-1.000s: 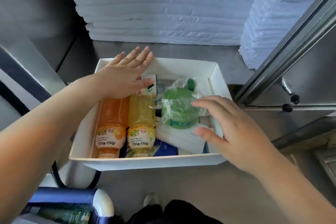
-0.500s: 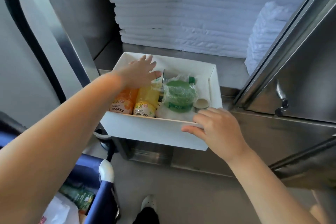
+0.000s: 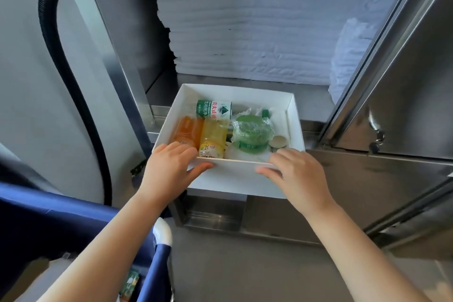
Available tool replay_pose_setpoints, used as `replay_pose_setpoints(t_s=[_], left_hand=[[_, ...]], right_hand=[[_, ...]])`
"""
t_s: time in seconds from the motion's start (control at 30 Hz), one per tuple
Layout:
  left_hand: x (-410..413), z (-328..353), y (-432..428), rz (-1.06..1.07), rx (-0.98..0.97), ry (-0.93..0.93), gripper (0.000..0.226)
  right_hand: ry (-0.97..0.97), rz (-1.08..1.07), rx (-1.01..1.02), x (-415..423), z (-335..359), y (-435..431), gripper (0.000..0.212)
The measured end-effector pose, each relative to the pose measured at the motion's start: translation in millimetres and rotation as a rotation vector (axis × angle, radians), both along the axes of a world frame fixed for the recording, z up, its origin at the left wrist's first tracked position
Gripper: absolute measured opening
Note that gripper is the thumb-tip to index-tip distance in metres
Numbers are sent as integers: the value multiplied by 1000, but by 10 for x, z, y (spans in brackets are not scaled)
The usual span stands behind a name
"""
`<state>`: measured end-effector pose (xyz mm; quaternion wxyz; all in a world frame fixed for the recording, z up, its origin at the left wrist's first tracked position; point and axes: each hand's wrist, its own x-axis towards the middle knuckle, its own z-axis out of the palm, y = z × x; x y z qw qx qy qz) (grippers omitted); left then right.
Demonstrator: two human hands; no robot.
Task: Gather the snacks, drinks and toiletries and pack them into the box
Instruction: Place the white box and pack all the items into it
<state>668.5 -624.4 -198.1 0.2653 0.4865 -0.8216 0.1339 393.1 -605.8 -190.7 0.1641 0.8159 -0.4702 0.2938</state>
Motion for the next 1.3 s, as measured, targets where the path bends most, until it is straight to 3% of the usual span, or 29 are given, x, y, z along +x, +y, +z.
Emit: replay_pose_setpoints(t_s=[0.13, 0.23, 0.4, 0.6, 0.93, 1.3], left_hand=[[13, -100, -20, -44, -123, 48, 46], [49, -176, -55, -123, -218, 50, 47], [34, -138, -181, -181, -325, 118, 50], [-46, -38, -329, -174, -449, 200, 57], [-233, 323, -429, -196, -553, 317, 54], [-1005, 690, 393, -170, -617, 342, 58]], right_hand=[[18, -143, -61, 117, -187, 142, 28], [15, -205, -156, 169, -319, 141, 37], [-165, -246, -363, 275, -264, -61, 59], [-339, -273, -545, 315, -187, -264, 56], [-371, -192, -601, 218, 195, -316, 52], [-373, -80, -676, -558, 643, 340, 50]])
